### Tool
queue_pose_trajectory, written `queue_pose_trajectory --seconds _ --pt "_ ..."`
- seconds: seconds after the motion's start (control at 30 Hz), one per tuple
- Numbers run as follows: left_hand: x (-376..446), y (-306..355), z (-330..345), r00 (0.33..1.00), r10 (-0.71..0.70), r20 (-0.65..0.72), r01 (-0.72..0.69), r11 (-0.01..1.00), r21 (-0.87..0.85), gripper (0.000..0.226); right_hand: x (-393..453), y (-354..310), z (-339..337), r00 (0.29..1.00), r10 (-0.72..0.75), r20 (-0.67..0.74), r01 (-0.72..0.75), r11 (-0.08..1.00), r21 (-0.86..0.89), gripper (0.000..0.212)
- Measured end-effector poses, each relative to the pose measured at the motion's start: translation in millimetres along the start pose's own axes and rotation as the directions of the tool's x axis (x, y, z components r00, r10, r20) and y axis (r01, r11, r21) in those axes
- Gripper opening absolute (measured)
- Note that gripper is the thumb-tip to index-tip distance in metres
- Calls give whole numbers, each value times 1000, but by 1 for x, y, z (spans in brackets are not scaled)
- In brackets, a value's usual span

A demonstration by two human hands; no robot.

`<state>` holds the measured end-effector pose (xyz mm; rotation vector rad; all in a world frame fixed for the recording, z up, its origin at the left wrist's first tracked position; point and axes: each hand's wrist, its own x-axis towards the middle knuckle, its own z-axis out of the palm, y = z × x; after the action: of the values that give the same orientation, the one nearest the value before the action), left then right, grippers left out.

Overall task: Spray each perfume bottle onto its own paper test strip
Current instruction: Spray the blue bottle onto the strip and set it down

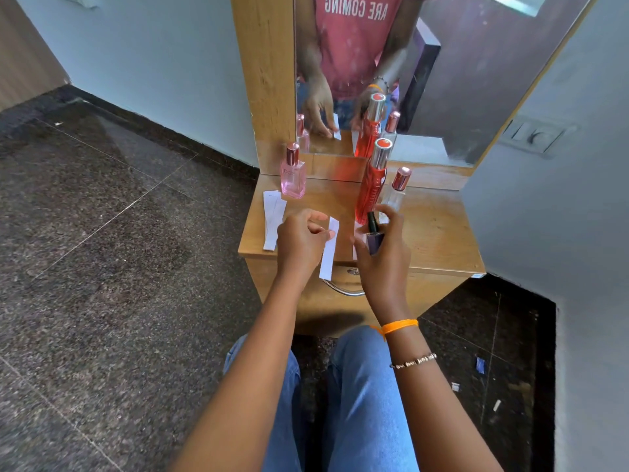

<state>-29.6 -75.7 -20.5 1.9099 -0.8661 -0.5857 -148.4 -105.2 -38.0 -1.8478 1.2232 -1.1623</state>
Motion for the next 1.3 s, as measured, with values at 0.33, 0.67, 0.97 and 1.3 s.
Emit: queue_pose_trajectory --seconds 0.33,0.67,0.97,1.3 --pt "11 9 24 980 169 -109 -121 928 353 41 -11 2 -13 999 -28 -46 32 995 92 51" --pt "-6 -17 2 970 163 181 -231 855 465 30 -16 5 -13 999 22 -47 -16 992 122 50" --pt "-7 -13 15 976 202 82 -218 873 436 32 -22 4 -19 999 14 -40 -9 992 126 53" --pt "-36 2 -6 915 307 261 -281 951 -133 36 -23 -9 -24 998 38 -51 -24 969 247 58"
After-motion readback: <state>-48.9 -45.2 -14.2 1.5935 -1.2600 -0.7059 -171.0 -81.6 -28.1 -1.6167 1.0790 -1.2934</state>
